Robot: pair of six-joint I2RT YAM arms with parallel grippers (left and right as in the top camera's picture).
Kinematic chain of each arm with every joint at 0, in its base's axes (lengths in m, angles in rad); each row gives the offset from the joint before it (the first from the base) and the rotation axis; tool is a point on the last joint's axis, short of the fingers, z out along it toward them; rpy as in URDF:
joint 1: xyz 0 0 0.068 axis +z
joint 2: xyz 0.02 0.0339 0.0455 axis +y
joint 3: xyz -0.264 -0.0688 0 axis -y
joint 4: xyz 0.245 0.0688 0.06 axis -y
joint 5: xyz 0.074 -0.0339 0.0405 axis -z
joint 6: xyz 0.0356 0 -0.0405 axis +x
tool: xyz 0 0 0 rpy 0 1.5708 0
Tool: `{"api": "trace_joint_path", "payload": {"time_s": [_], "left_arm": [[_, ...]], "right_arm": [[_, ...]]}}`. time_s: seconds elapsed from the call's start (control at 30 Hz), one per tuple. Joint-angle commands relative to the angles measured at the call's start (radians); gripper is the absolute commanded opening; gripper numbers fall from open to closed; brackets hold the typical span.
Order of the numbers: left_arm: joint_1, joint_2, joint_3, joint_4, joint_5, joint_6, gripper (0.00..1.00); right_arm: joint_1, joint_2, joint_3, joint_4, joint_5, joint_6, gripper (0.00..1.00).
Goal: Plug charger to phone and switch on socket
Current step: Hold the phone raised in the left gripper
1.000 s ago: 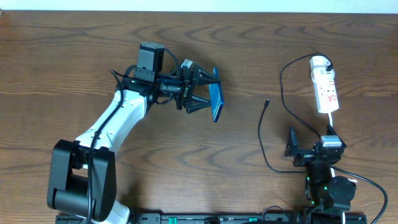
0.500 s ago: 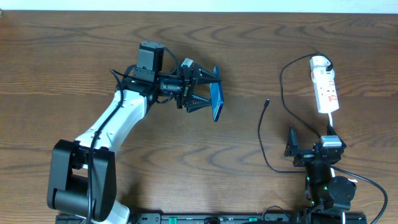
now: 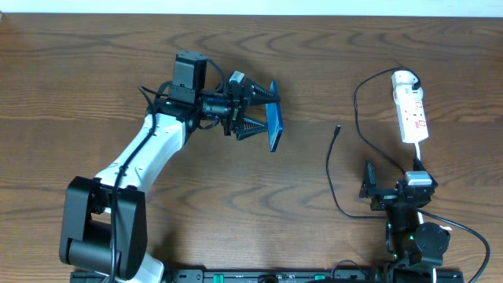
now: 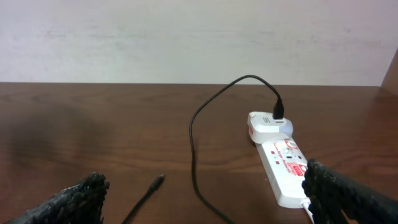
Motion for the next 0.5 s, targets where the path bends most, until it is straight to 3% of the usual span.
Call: {"api": "trace_joint_path", "payload": {"time_s": [0.0, 0.47], "left_arm": [[0.005, -0.034, 0.004, 0.009, 0.042, 0.006, 0.76], [0.004, -0.034, 0.004, 0.023, 0.043, 0.006, 0.76]], "right_arm": [[-0.004, -0.006, -0.002, -0.003, -0.006, -0.011, 0.99], [-0.004, -0.005, -0.002, -0.003, -0.006, -0.011, 0.99]]}}
